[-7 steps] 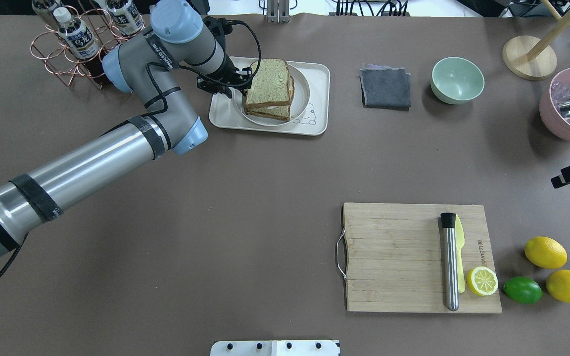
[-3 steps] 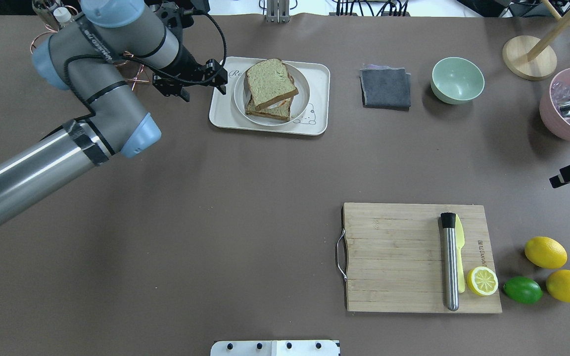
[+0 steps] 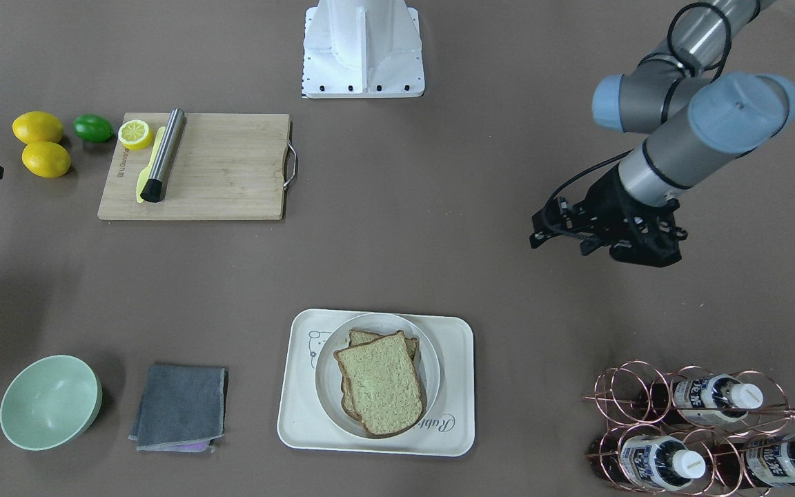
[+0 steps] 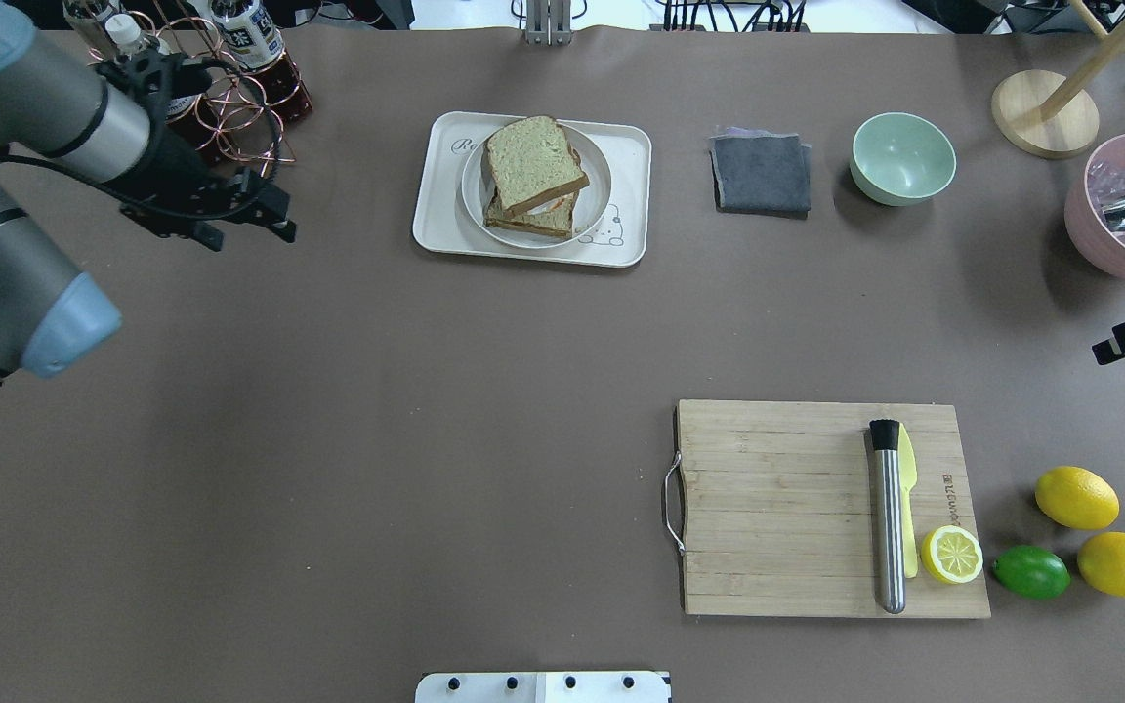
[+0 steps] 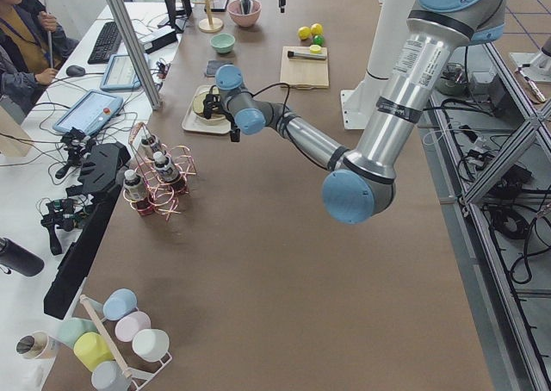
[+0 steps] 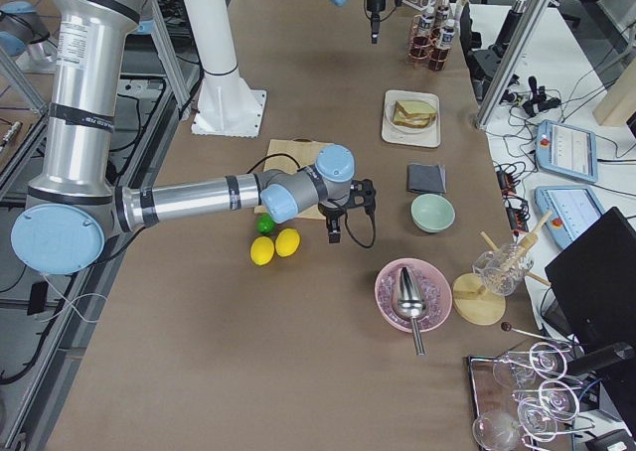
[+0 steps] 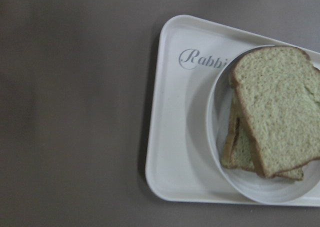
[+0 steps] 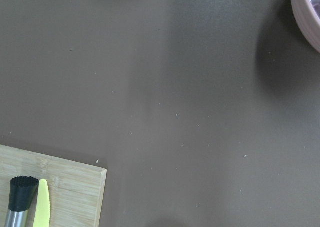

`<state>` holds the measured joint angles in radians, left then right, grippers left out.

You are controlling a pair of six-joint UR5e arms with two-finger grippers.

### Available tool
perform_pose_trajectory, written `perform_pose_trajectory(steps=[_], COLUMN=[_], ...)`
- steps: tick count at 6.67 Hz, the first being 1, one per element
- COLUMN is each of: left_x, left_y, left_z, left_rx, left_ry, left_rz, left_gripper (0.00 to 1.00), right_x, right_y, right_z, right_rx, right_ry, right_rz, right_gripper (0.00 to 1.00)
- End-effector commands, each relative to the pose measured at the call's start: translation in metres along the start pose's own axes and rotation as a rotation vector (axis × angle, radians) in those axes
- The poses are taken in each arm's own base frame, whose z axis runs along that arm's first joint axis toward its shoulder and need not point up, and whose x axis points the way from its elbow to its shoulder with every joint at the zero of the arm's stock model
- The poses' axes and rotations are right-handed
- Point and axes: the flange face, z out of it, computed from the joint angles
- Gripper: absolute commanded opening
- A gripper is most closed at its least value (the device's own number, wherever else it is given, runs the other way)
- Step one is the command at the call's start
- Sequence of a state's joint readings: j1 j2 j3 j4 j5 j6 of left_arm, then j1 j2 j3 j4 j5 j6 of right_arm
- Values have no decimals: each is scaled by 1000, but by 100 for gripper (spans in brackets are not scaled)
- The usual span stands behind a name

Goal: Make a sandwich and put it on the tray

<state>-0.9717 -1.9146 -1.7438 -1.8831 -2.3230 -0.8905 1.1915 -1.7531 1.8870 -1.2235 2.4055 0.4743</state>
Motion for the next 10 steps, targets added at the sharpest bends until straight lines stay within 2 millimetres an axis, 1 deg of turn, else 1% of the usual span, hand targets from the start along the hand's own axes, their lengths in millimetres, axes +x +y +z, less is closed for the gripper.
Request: perform_pose_trajectory(steps=[1, 2, 3, 4, 5, 6, 7, 8, 9, 10], left_x=[-75, -140, -185, -228, -285, -333, -344, -369, -372, -379], left_y=[48, 56, 66, 76, 74, 78, 82, 94, 100, 106], left_z=[-76, -112, -129, -139, -164, -188, -203, -215, -225, -224], left_rx=[-41, -30, -38, -70, -88, -99, -91, -99, -88, -96], left_ry=[-136, -187, -215, -246, -275, -304, -325, -327, -330, -331], left_rz=[160, 244, 309, 360, 394, 388, 355, 389, 366, 350], left_gripper=[98, 98, 98, 98, 98, 98, 98, 98, 98, 98], right_x=[22, 41, 55, 75, 84, 92, 99, 106, 113, 116], right_y=[-2, -3, -3, -9, -23, -28, -28, -26, -25, -24], right_z=[-7, -9, -18, -35, -52, -55, -54, -55, -55, -57], right_rx=[19, 25, 36, 23, 13, -1, -8, -8, -12, -17], right_ry=[13, 25, 45, 85, 130, 203, 217, 224, 223, 217], right_rz=[-21, -22, -19, -43, -65, -88, -110, -106, -118, -102], right_gripper=[100, 100, 100, 100, 100, 100, 100, 100, 100, 100])
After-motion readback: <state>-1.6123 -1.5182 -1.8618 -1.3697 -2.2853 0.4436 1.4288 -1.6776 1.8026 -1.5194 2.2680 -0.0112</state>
